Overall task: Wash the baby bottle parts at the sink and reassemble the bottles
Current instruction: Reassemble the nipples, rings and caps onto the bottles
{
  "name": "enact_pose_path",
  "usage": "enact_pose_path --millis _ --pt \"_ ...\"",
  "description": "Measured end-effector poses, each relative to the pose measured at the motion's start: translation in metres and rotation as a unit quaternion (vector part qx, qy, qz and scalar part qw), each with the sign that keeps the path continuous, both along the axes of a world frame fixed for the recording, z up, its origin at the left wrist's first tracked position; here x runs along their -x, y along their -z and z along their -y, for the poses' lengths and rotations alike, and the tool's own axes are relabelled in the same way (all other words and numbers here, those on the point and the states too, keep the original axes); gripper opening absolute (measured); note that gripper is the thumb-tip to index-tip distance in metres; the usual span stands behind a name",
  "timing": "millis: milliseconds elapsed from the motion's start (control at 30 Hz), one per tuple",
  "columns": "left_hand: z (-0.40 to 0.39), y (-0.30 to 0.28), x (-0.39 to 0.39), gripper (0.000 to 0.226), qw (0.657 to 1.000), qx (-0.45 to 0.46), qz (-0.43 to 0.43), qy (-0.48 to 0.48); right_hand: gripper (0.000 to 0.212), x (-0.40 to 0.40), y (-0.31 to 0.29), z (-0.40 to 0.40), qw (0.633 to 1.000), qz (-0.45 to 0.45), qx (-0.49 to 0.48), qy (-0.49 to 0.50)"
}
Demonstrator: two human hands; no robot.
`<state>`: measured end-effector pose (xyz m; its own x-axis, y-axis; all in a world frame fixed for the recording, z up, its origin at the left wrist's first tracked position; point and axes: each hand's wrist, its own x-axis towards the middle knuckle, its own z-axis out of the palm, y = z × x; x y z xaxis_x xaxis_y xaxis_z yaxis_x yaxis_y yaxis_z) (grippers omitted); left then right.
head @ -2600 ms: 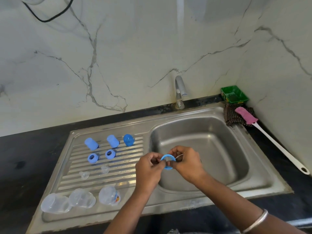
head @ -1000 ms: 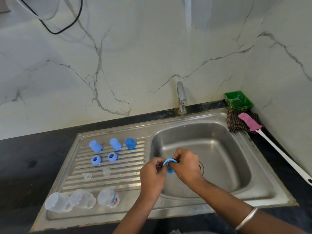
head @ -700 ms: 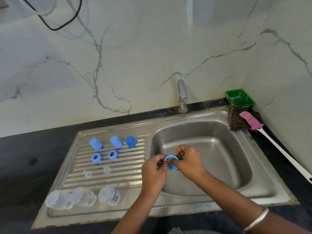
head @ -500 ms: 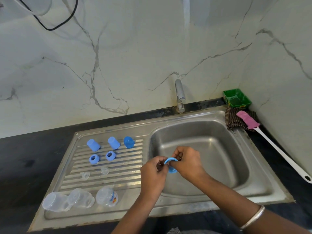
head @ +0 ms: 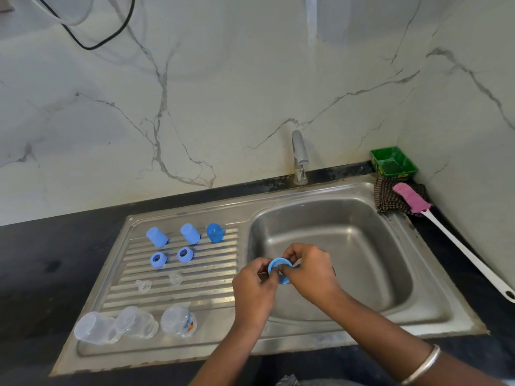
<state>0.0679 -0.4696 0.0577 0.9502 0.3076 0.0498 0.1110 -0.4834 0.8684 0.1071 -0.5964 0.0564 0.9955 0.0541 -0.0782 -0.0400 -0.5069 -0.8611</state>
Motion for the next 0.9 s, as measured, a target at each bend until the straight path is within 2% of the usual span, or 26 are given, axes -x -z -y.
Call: enact_pose_path --millis 67,233,433,667,900 --pt "-0.007 0.002 -0.002 0.008 1.000 0.006 -0.003 0.002 0.008 0.002 0.000 0.001 0.999 -0.018 -0.025 -0.018" --pt "-0.011 0.004 -0.004 0.005 0.998 0.046 -0.033 0.013 0.010 0.000 0.000 0.003 1.000 -0.010 -0.029 0.000" --pt "-0.012 0.002 -0.004 0.007 0.999 -0.047 -0.006 0.017 0.017 0.002 0.005 -0.004 0.999 -0.009 -0.032 0.022" --pt "-0.033 -0.003 -0.006 0.004 0.999 -0.035 0.010 0.010 0.019 -0.002 0.001 -0.015 0.993 -0.008 -0.113 -0.019" --pt "-0.059 -0.004 -0.007 0.008 0.999 -0.025 0.010 0.040 0.011 -0.002 0.004 -0.043 0.994 0.066 -0.074 -0.039"
